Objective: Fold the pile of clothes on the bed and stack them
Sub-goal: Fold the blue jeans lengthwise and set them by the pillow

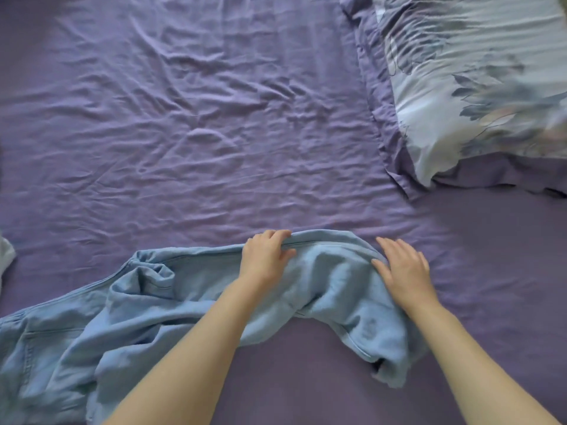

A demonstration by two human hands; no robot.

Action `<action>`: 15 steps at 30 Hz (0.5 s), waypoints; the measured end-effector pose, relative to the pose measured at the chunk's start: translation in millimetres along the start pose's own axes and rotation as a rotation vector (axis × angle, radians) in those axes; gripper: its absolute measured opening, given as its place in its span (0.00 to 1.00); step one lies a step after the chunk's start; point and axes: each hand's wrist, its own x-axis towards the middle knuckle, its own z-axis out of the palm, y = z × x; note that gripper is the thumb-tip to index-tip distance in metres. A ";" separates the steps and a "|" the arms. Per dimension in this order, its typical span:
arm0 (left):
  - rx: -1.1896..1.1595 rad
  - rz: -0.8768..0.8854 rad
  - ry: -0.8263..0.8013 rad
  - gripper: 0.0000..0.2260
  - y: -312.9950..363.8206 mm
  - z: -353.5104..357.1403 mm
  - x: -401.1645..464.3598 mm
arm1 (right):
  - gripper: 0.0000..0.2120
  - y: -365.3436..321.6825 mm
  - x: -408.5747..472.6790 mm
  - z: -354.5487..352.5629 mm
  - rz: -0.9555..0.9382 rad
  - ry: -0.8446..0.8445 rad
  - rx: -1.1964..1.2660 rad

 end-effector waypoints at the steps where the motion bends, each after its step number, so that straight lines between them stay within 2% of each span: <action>1: 0.004 0.023 -0.015 0.20 14.1 3.5 5.9 | 0.25 12.3 -4.5 -0.4 0.023 -0.053 0.006; 3: 0.004 0.082 -0.061 0.21 41.4 9.3 17.3 | 0.28 26.7 -12.6 1.5 0.039 -0.180 0.064; 5: 0.035 0.176 -0.134 0.23 68.3 15.4 27.1 | 0.27 30.2 -16.1 0.6 0.062 -0.292 0.208; 8: 0.167 0.315 -0.240 0.20 104.7 23.4 40.0 | 0.05 35.1 -15.9 -7.8 0.035 -0.272 0.326; 10: 0.270 0.303 -0.315 0.17 121.6 22.1 48.6 | 0.09 42.2 -14.5 -21.0 0.054 -0.250 0.484; 12: 0.315 0.230 -0.411 0.21 130.2 15.5 56.9 | 0.08 50.6 -12.8 -35.2 0.067 -0.276 0.650; 15: 0.074 0.137 -0.629 0.23 136.7 2.0 63.8 | 0.10 59.3 -11.2 -51.6 0.041 -0.358 0.757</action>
